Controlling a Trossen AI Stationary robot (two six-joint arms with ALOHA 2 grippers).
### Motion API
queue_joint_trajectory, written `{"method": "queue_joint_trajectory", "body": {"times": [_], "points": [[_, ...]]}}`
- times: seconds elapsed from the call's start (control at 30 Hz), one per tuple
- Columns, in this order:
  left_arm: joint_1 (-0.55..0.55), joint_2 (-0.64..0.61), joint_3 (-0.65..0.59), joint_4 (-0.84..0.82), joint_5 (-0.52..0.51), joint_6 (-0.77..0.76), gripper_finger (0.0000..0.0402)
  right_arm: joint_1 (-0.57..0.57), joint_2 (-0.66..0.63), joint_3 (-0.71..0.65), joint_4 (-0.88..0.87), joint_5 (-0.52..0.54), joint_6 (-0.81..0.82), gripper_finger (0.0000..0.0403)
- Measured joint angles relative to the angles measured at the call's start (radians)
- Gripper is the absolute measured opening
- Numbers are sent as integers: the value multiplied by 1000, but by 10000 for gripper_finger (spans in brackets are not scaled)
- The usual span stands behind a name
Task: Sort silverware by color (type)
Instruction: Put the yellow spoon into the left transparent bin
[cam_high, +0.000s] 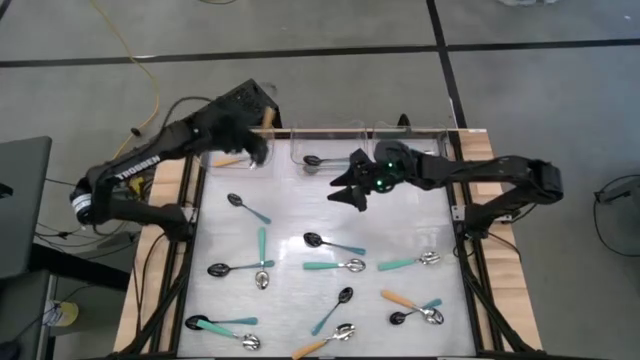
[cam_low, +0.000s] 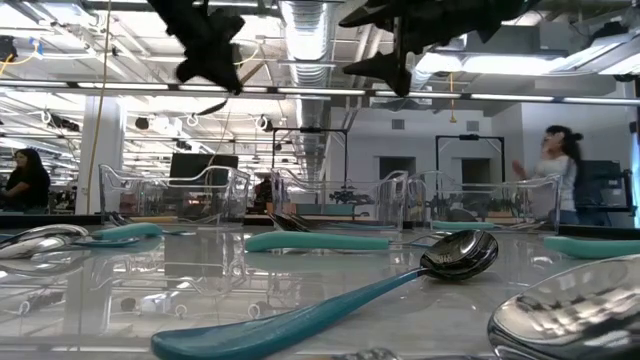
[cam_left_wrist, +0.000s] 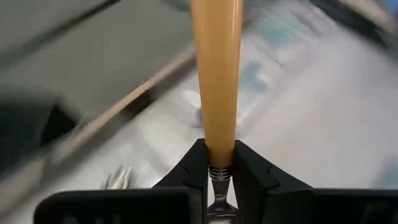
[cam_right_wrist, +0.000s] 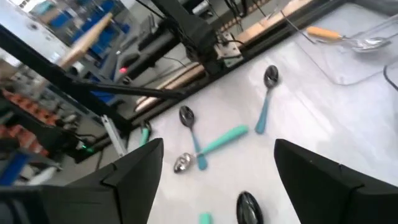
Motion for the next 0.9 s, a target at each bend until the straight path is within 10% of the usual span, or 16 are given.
{"method": "queue_joint_trajectory", "body": {"times": [0.6, 0.9], "points": [[85, -106, -386, 316, -554, -1311, 33, 63, -2, 0, -31, 24, -92, 327], [115, 43, -398, 243, -495, -1735, 32, 63, -2, 0, -43, -44, -115, 327]]}}
